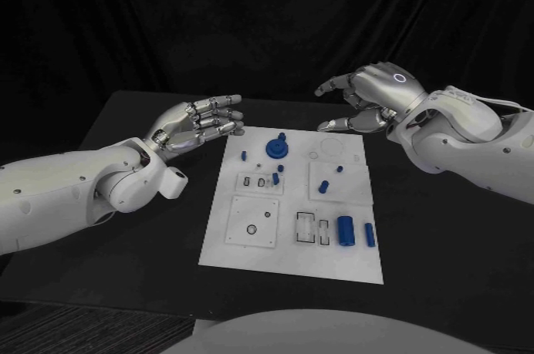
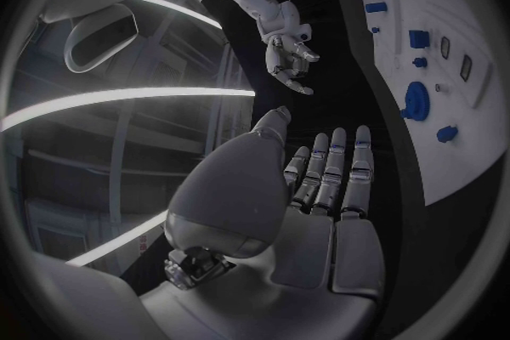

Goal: Assemble the parts on the task board

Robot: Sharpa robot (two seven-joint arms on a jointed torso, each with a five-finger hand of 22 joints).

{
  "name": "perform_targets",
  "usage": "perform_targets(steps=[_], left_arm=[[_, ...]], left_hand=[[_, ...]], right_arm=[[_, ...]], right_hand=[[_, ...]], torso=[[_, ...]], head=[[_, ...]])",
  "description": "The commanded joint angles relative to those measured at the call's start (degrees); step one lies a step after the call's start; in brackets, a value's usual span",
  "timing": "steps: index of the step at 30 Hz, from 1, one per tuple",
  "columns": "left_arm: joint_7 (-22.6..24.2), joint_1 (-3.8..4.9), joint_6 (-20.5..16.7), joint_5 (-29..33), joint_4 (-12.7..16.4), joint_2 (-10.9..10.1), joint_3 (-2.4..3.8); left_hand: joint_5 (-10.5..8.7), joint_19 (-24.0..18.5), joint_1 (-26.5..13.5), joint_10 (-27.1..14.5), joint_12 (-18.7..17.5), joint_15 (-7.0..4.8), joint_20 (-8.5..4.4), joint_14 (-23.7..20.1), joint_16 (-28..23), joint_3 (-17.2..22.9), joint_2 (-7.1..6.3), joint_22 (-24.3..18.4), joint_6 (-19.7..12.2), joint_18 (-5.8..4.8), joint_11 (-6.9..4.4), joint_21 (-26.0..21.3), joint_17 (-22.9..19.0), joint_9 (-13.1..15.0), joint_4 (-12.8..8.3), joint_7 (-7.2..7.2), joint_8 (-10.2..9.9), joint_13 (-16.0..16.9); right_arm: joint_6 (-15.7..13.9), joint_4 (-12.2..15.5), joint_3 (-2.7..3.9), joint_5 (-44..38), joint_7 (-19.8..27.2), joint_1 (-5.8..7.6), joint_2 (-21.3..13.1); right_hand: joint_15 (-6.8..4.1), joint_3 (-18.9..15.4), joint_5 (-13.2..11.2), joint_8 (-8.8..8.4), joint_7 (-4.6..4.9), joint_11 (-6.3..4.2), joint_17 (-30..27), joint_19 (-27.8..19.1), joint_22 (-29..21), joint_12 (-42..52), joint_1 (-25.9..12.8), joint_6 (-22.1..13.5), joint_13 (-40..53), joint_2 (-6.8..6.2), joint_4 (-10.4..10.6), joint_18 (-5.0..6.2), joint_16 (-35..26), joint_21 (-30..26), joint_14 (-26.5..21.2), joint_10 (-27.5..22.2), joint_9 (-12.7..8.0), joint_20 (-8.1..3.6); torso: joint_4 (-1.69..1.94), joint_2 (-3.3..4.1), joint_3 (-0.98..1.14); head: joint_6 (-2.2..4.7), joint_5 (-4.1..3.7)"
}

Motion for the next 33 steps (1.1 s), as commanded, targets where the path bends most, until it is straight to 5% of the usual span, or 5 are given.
perform_targets(steps=[1,11,15,19,33], left_arm=[[-3.6,0.48,-5.0,-9.5,0.2,0.3,0.03],[-14.9,0.84,-6.0,-23.7,-0.3,1.9,0.04],[-20.4,1.06,-5.7,-26.2,-0.5,2.6,0.04],[-26.3,1.73,-4.3,-29.5,-1.0,3.4,0.04],[-44.8,5.16,5.9,-43.4,-4.3,9.4,0.06]], left_hand=[[0.14,7.0,0.7,2.0,6.3,0.69,0.25,3.0,6.4,0.2,-0.22,0.9,0.8,0.13,0.98,2.7,1.1,0.0,0.9,0.46,0.2,3.2],[-4.5,22.3,-0.9,10.1,32.1,-3.2,-3.41,12.4,41.1,-0.7,-1.73,8.9,10.1,0.06,-2.23,17.2,19.5,0.7,4.0,2.95,2.4,26.1],[-8.88,21.5,-4.0,50.3,44.9,-5.03,-6.03,42.7,56.6,-2.8,-1.15,21.8,19.1,-0.77,-4.35,34.4,60.7,1.4,4.3,4.66,5.6,64.4],[-13.84,30.2,-8.3,72.8,46.9,-5.44,-7.18,62.7,57.2,-5.6,-0.71,47.6,22.1,-3.65,-4.81,55.4,81.8,1.7,4.3,5.53,8.1,81.1],[-19.54,58.6,-21.2,72.8,46.9,-10.32,-9.64,65.7,56.9,-12.3,0.98,80.8,32.1,-9.08,-9.66,73.3,84.8,16.8,4.4,-0.01,26.9,81.1]], right_arm=[[1.7,-0.3,0.04,-0.1,0.8,0.11,-0.1],[-1.1,-0.3,0.04,-0.1,1.4,-1.12,-1.0],[-1.2,-0.7,0.04,-0.1,1.3,-1.75,-1.1],[-0.9,-1.1,0.04,-0.1,1.1,-2.47,-0.9],[1.5,-2.1,0.04,-0.1,-0.4,-4.9,-0.6]], right_hand=[[0.48,0.5,0.2,0.4,0.0,0.41,0.1,1.4,10.6,0.2,0.1,0.7,15.1,0.78,-0.1,-0.44,0.2,0.1,3.2,5.9,-0.1,0.33],[0.57,1.0,0.4,1.03,0.11,0.5,0.1,1.5,10.7,0.2,0.6,1.9,15.1,1.64,-0.2,-0.46,0.2,0.2,3.2,5.9,-0.2,0.43],[0.61,1.1,0.5,1.27,0.17,0.55,0.1,1.5,10.7,0.2,0.8,2.3,15.1,1.93,-0.2,-0.46,0.2,0.2,3.2,5.9,-0.2,0.47],[0.65,1.2,0.7,1.52,0.23,0.61,0.0,1.5,10.7,0.2,0.9,2.8,15.1,2.25,-0.3,-0.46,0.2,0.2,3.2,5.9,-0.3,0.51],[0.72,1.3,1.5,1.98,0.3,0.67,-0.3,1.6,10.8,0.2,0.8,3.7,15.1,3.26,-0.3,-0.45,0.1,0.1,3.2,5.9,-0.4,0.58]], torso=[[-0.47,-0.66,0.45],[-1.46,-2.41,1.66],[-2.32,-3.16,2.34],[-2.57,-3.54,2.66],[-4.59,-6.6,4.19]], head=[[-0.21,-0.13],[-0.92,1.46],[-0.92,2.53],[-0.92,2.61],[-0.92,2.75]])
